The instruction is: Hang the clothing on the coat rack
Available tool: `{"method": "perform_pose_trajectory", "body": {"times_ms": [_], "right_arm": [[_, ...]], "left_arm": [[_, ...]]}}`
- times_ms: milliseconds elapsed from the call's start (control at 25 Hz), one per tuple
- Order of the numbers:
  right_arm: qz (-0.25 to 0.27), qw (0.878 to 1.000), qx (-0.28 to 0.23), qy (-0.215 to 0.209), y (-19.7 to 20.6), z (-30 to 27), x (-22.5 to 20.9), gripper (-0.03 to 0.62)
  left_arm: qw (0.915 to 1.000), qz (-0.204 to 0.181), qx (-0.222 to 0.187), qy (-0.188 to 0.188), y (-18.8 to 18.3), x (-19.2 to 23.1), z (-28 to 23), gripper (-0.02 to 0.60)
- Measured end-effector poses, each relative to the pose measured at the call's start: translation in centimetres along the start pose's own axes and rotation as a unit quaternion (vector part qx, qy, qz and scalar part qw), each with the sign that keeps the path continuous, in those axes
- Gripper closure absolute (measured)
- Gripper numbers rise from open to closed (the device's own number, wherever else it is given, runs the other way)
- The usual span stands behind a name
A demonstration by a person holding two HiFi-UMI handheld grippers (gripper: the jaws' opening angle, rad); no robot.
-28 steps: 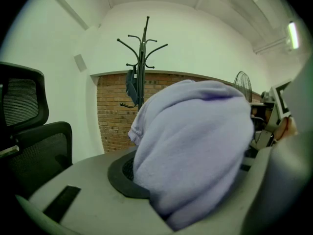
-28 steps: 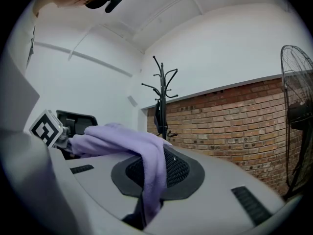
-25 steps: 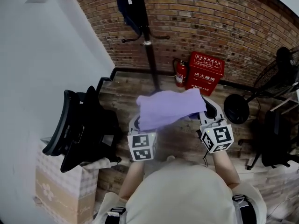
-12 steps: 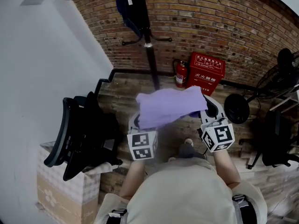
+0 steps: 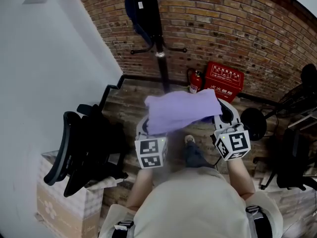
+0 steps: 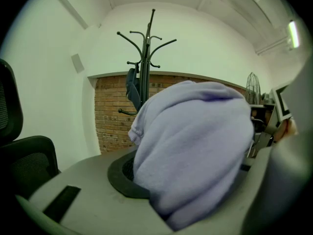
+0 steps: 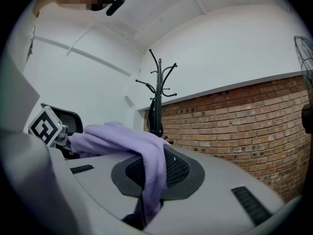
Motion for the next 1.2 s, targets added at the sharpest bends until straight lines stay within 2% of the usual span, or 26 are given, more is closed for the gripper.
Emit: {"method": "perform_pose_trajectory", "body": {"times_ms": [600,1200], "right_arm": [[0.018,0.999,-0.028,-0.035,-2.6,-10.5,-8.1,0.572],[0.026,0.995,-0.032,-0.094,-3.8,-21.1,-13.9,0.572]], "left_arm": [[0.9991,-0.018,-0.019,-0.032,-6.3,0.2,-10.1,0.468],[0.9956,-0.032,-0.013,-0.088,-10.5,1.7,-18.1,0.468]]}}
Point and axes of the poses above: the fingertips, and each gripper's own axes: z backward along the fingers, x to its left, y out of its underside, the point moved 8 cm from there along z, backward along the fingers, and after that the axes turned 2 degrees about -y, right-handed, at the moved point
